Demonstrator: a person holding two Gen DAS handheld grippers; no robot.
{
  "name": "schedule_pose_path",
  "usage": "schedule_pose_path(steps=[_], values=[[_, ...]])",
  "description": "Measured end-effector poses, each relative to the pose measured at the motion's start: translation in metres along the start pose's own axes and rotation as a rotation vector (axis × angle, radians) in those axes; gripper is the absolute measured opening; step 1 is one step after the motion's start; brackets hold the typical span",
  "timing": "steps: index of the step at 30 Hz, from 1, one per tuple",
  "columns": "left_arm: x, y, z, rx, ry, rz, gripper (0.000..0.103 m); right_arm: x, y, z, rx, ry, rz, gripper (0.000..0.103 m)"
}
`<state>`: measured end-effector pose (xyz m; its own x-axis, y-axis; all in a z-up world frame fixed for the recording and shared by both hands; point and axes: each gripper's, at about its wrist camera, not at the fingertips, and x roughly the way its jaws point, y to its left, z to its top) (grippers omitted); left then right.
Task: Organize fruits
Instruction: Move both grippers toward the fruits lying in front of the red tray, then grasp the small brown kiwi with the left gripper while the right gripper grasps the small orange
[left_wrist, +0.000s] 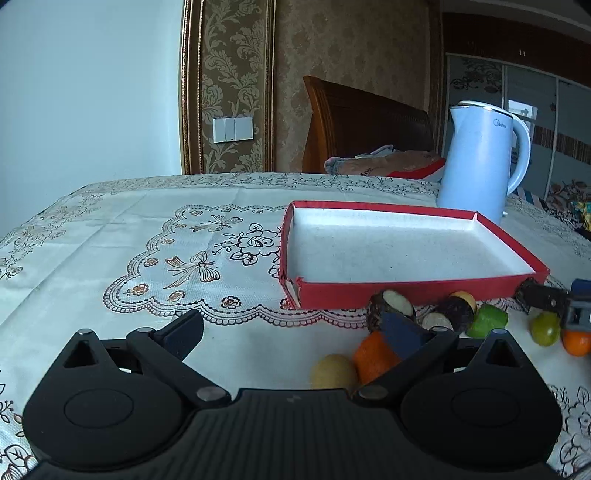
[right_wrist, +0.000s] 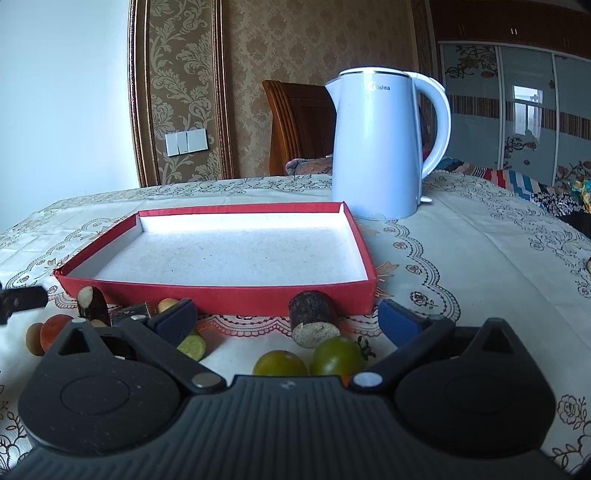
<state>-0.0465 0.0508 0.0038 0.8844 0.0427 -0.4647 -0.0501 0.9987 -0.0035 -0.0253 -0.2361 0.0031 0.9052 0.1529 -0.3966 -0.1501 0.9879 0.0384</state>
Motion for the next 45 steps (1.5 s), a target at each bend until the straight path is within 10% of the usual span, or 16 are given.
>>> schedule_pose_path(steps=[45], values=[[0.001, 0.004, -0.016, 0.066, 0.11, 0.057, 0.103, 0.007, -0.005, 0.0, 0.039, 0.035, -0.012, 0.103]])
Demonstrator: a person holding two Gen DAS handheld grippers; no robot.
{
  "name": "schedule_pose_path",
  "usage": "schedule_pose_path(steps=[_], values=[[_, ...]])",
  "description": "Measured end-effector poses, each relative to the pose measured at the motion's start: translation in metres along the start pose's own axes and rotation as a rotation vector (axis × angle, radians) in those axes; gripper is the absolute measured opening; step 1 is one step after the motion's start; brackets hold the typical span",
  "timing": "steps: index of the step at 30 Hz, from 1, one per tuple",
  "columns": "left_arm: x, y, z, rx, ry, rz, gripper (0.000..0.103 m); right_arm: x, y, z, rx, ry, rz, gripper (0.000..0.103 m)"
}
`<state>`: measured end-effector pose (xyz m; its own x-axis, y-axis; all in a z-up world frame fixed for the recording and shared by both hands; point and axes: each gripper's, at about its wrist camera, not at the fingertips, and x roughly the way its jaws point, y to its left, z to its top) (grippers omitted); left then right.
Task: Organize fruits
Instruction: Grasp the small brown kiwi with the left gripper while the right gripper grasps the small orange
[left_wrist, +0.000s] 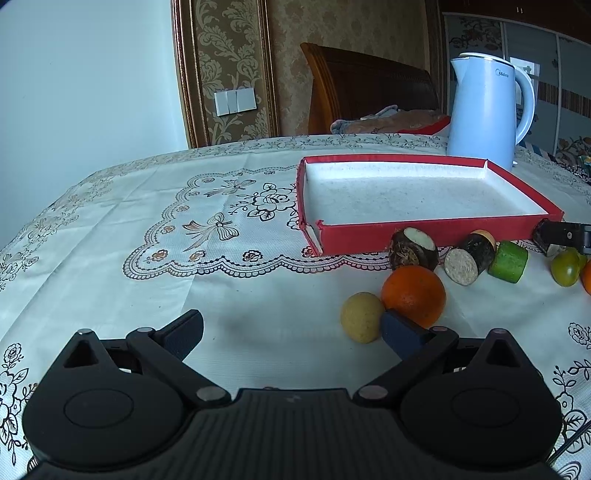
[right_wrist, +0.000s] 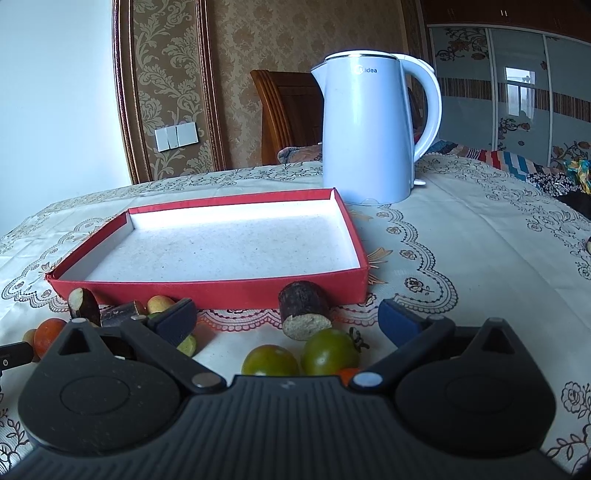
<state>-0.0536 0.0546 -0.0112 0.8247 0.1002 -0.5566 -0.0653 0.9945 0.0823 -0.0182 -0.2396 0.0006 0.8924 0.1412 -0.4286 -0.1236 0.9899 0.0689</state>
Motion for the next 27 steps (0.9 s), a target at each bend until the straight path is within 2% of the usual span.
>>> schedule_pose_path(steps=[7, 11, 14, 16, 20, 23, 27], values=[[0.003, -0.001, 0.0, -0.017, 0.013, 0.001, 0.103, -0.006, -0.01, 0.0, 0.045, -0.014, 0.025, 0.103], [0.004, 0.0, 0.0, -0.025, 0.017, -0.006, 0.103, -0.018, -0.022, -0.003, 0.003, -0.009, 0.052, 0.103], [0.004, 0.001, 0.001, -0.034, 0.018, -0.027, 0.09, -0.03, -0.034, -0.005, 0.011, -0.045, 0.057, 0.103], [0.005, -0.001, 0.001, -0.038, 0.026, -0.046, 0.085, -0.034, -0.042, -0.006, 0.032, -0.059, 0.063, 0.103], [0.004, -0.009, 0.002, -0.011, 0.02, -0.045, 0.069, -0.033, -0.048, -0.008, 0.046, -0.055, 0.06, 0.103], [0.011, -0.014, 0.004, 0.004, 0.047, -0.052, 0.058, -0.033, -0.05, -0.009, 0.05, -0.055, 0.06, 0.103], [0.015, -0.016, 0.007, -0.004, 0.043, -0.06, 0.053, -0.038, -0.049, -0.01, -0.005, -0.066, 0.027, 0.103]])
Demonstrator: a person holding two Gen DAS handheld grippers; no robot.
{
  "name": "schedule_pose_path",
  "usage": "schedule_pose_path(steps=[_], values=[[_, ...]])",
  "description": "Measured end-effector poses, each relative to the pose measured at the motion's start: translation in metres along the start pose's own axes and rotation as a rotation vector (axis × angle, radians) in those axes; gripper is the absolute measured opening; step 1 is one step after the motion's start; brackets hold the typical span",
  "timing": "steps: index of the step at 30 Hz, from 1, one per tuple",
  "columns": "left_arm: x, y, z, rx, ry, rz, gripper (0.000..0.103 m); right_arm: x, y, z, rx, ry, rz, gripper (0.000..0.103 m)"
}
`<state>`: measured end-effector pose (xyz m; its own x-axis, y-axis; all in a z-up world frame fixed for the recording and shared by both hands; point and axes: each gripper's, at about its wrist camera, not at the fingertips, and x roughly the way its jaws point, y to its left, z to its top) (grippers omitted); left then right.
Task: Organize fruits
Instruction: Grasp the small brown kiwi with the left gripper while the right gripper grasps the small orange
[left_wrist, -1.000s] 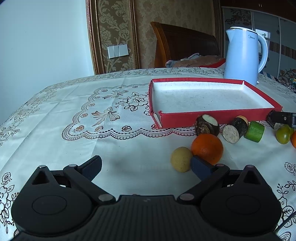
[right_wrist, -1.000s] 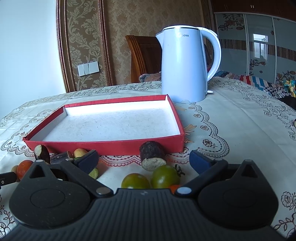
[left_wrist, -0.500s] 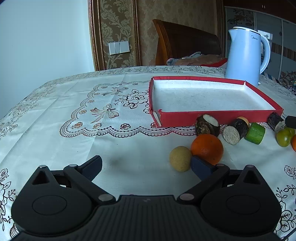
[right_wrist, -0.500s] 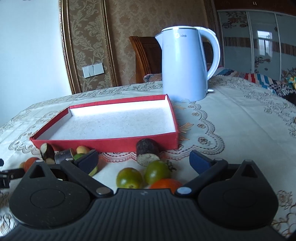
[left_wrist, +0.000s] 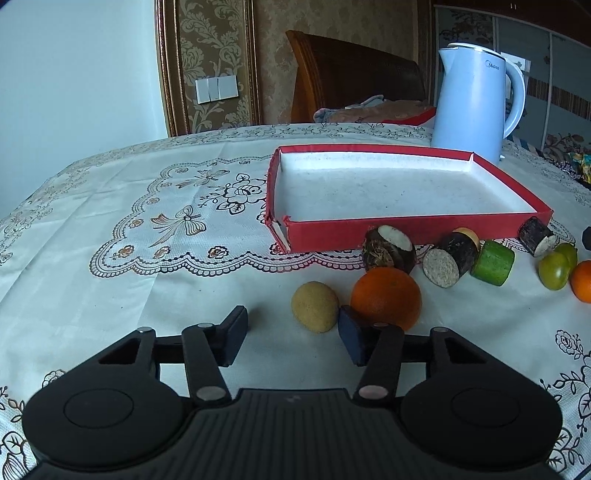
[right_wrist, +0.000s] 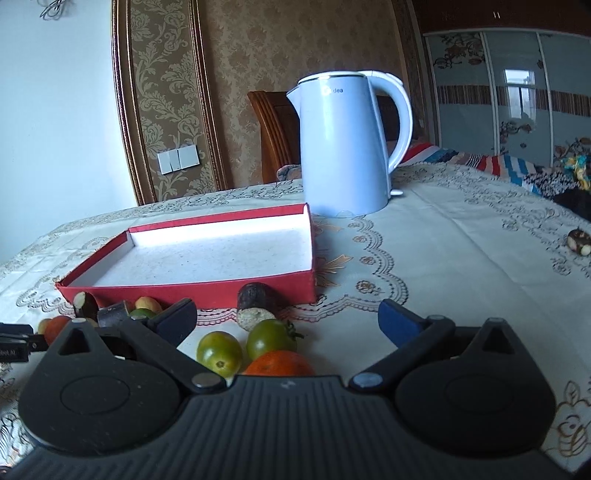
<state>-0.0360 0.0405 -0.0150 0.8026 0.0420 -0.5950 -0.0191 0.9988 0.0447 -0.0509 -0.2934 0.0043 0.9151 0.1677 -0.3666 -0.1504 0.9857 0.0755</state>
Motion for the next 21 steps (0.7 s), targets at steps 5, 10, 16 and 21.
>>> schedule_pose_path(steps=[5, 10, 16, 21], values=[[0.007, 0.0, 0.005, 0.004, -0.002, -0.023, 0.042, -0.018, -0.005, -0.003, -0.1, 0.006, 0.003, 0.103], [0.008, 0.001, 0.006, -0.002, -0.003, -0.027, 0.04, -0.027, -0.001, -0.009, -0.154, 0.029, 0.037, 0.103], [0.009, 0.002, 0.007, -0.009, -0.006, -0.031, 0.04, -0.01, 0.008, -0.011, -0.155, 0.093, 0.005, 0.103], [0.008, 0.004, 0.007, -0.026, -0.009, -0.03, 0.033, 0.009, 0.007, -0.012, -0.133, 0.186, 0.047, 0.083]])
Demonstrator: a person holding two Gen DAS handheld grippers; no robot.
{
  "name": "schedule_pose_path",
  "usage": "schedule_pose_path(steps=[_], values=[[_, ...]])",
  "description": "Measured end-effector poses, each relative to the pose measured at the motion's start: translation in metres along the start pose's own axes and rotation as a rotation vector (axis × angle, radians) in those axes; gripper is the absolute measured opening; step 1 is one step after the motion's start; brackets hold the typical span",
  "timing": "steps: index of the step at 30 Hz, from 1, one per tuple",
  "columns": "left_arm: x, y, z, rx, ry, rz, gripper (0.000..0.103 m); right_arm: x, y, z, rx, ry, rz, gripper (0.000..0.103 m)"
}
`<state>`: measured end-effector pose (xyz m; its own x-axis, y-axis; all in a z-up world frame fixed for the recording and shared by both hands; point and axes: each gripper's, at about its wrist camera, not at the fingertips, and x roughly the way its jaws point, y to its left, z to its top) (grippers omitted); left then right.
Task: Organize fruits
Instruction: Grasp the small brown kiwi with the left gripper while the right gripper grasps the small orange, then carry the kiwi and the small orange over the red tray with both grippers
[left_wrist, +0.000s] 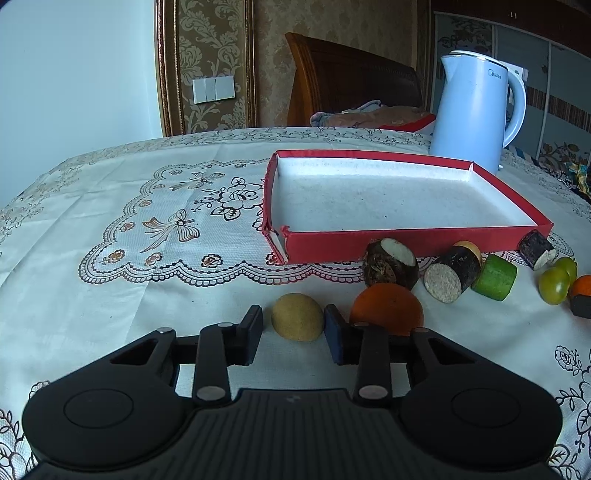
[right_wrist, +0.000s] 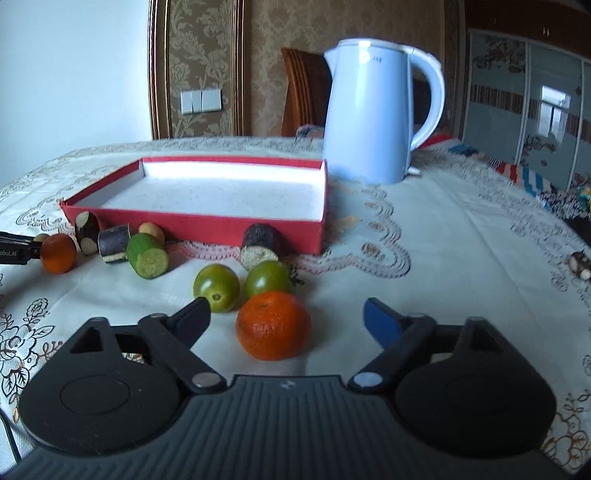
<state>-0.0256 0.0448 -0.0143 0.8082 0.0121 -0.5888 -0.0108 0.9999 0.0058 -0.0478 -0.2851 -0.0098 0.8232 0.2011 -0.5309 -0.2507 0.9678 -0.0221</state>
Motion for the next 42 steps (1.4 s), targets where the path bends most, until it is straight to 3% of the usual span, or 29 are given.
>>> schedule_pose_path(steps=[6, 9, 13, 33, 38, 42], values=[[-0.001, 0.0, 0.0, 0.002, -0.001, -0.007, 0.03, 0.005, 0.001, 0.0, -0.008, 0.014, 0.026, 0.06], [-0.001, 0.0, 0.0, 0.002, -0.002, -0.007, 0.03, 0.006, 0.003, 0.001, -0.024, 0.014, 0.024, 0.058], [-0.001, -0.001, 0.0, 0.003, -0.002, -0.006, 0.03, 0.004, 0.005, 0.0, -0.044, 0.002, 0.019, 0.041], [-0.007, -0.004, 0.0, 0.025, -0.005, 0.01, 0.029, -0.018, 0.004, 0.01, -0.03, -0.122, 0.011, 0.04], [-0.016, -0.001, 0.016, -0.014, -0.011, -0.029, 0.029, -0.018, 0.007, 0.028, -0.042, -0.155, 0.009, 0.04], [-0.018, -0.015, 0.037, 0.022, -0.042, -0.029, 0.029, -0.011, 0.01, 0.043, -0.034, -0.167, 0.015, 0.04]])
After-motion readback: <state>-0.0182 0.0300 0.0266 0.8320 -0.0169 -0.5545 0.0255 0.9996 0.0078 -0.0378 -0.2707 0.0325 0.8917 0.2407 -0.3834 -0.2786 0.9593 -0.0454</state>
